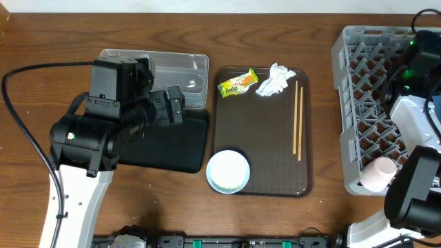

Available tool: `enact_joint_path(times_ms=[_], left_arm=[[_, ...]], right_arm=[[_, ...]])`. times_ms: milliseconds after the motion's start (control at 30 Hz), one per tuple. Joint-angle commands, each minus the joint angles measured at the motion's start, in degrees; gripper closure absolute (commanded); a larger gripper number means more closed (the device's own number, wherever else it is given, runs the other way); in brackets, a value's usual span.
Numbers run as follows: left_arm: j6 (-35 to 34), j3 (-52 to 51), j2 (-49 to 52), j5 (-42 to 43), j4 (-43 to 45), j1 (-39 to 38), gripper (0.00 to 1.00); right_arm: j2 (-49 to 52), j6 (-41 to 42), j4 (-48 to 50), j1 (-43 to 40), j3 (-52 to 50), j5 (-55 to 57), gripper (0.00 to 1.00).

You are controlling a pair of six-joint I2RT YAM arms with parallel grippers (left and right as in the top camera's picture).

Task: Sort waste into correct bins and load items into the dishwasher rack
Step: 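Place the blue plate upright in the dish rack with the right gripper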

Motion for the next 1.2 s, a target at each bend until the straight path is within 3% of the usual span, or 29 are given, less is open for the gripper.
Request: enact_joint_path(times_ms=[0,100,200,267,400,667,900,1033,1167], left_arm=[[-0.3,0.5,0.2,-0.5,-0.2,0.2,0.06],[-0.3,0.5,0.2,-0.5,-0.2,0.2,0.06],[-0.3,0.5,0.2,-0.5,-0.2,0.2,0.06],[-0.3,0.5,0.2,-0.5,-0.2,0.2,0.06],[-0.3,0.5,0.2,-0.5,-0.2,0.2,0.05],[-0.3,0.5,0.2,-0.5,-0.2,0.2,0.06],[-0.3,0.5,0.2,-0.5,-0.2,0.2,0.06],[-0.3,0.5,0.2,-0.5,-0.2,0.2,0.05],[-0.3,0.5,0.2,-0.5,-0.2,0.2,0.06]], right_arm=[[0.5,5.8,-4.2,-1.4,-0.2,0.7,0.99],[0.5,9.8,-8.9,-1.3,-0.2,0.0,0.94],[0.4,11.0,-9.7,-0.4,-0.2,0.0,0.66],[0.1,11.0,-9.5,0.9,-0.2,-0.9,0.39],[-0.9,11.5,-9.2,3.6,-0.2,-3.1,0.17],[-6.6,17.9,-16.6,9.2,-0.2,-9.3,0.14],[-17.2,32.8,-35.4,16.2,-0.2,-26.9,0.15],[-22.5,49.9,-48.6,21.5,-0.2,-40.3,0.19],[-24.7,69.1,-59.8,26.8,-0.2,-68.6,0.31]])
